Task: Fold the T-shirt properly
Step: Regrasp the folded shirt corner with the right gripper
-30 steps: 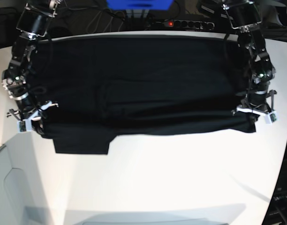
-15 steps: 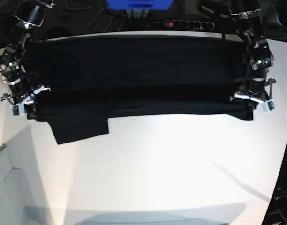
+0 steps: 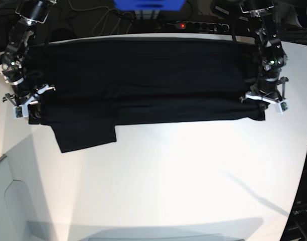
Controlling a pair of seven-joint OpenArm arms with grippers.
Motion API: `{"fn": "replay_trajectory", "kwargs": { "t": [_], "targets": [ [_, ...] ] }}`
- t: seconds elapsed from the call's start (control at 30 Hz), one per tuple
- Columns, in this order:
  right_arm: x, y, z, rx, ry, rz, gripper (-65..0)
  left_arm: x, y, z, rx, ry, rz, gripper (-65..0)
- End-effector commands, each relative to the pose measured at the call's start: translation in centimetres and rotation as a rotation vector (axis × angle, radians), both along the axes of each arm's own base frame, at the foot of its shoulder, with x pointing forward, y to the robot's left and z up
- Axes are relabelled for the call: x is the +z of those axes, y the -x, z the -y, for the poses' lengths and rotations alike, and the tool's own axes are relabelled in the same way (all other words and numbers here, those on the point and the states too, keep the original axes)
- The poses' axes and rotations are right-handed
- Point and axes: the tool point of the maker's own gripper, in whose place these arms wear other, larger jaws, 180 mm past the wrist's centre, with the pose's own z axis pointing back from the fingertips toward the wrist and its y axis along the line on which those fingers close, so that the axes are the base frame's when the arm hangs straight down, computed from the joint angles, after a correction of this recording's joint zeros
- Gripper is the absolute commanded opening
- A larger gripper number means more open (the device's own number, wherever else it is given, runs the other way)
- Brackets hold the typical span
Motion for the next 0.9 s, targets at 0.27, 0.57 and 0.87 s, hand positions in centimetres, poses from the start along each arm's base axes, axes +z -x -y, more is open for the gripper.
{"fn": "replay_trajectory", "kwargs": {
  "t": [0.27,0.57,0.87],
  "targets": [
    [2.2,-1.1,0.3,0.017,0.013,0.07,-30.3,1.3,0.6,-0.2,-0.012,-0.039,0.024,-51.6],
    [2.3,-1.4,0.2,0.018,0.012,0.076,-30.2,2.6,1.5,-2.1,0.053,-0.056,0.055,-28.7],
    [2.4,-1.4,0.1,0.018,0.01,0.078,-30.2,4.7,-1.4,-1.5,0.037,-0.051,0.133,-28.5]
  ]
}}
